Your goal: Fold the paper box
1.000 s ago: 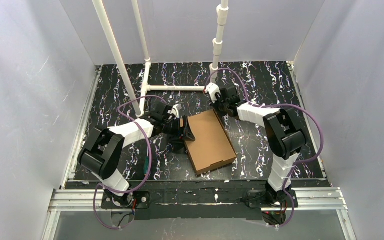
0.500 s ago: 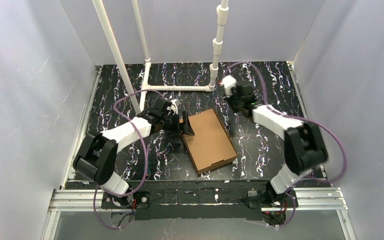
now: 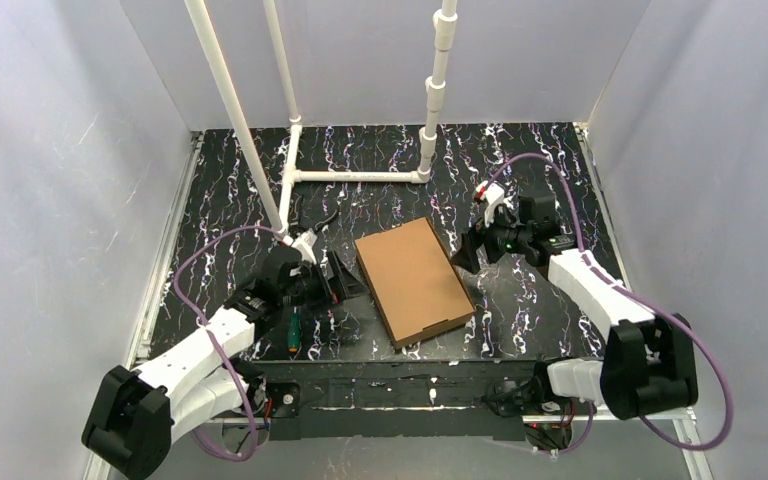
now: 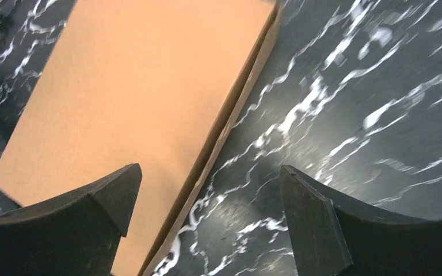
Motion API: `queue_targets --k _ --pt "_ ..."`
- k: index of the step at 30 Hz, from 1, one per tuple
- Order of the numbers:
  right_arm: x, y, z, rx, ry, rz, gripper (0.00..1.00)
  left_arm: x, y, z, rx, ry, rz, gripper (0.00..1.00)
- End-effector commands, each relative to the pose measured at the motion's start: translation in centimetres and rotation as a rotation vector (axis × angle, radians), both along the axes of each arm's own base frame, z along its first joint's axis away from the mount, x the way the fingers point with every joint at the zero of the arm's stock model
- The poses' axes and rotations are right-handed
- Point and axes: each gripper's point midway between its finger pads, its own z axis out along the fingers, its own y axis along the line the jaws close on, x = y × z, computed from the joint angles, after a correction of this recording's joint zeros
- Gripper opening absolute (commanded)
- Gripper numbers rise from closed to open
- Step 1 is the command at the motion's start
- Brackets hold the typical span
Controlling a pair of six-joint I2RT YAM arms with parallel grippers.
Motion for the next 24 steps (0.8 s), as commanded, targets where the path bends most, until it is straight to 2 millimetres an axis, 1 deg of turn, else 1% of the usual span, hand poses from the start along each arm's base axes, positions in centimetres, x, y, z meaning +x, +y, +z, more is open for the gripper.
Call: queue_targets --k 1,3,6,13,18,20,22,24 --pt "-2.9 1.4 -2.7 0.133 0.218 0.066 0.98 -1.2 -0.9 0.8 -0.103 0.040 0.004 0.88" --pt "-3.1 1.5 -3.5 0.140 0.244 0.062 0.98 -1.3 -1.1 0.7 -0.098 0.043 0.003 0.80" --pt "-3.1 1.6 -4.2 0.143 0.278 0.051 0.97 -1.3 -2.0 0.7 -0.080 0.050 -0.015 0.72" --pt "-3.7 2.4 -5.3 0.178 0.347 0.052 0.87 -0.7 -5.0 -0.2 -0.019 0.066 -0.069 0.70" --pt "-3.7 2.7 -6.6 0.151 0.390 0.037 0.81 -0.1 -6.0 -0.4 -0.009 0.069 -0.071 0.69" --pt "-4.0 3.0 -7.0 0.137 0.407 0.045 0.78 0.1 -6.3 -0.6 -0.004 0.077 -0.074 0.67" --pt "-4.1 3.4 -7.2 0.126 0.411 0.055 0.76 0.1 -6.6 -1.0 0.004 0.092 -0.079 0.63" --pt "-4.1 3.5 -7.2 0.119 0.405 0.063 0.73 0.2 -7.0 -1.3 0.009 0.106 -0.086 0.61"
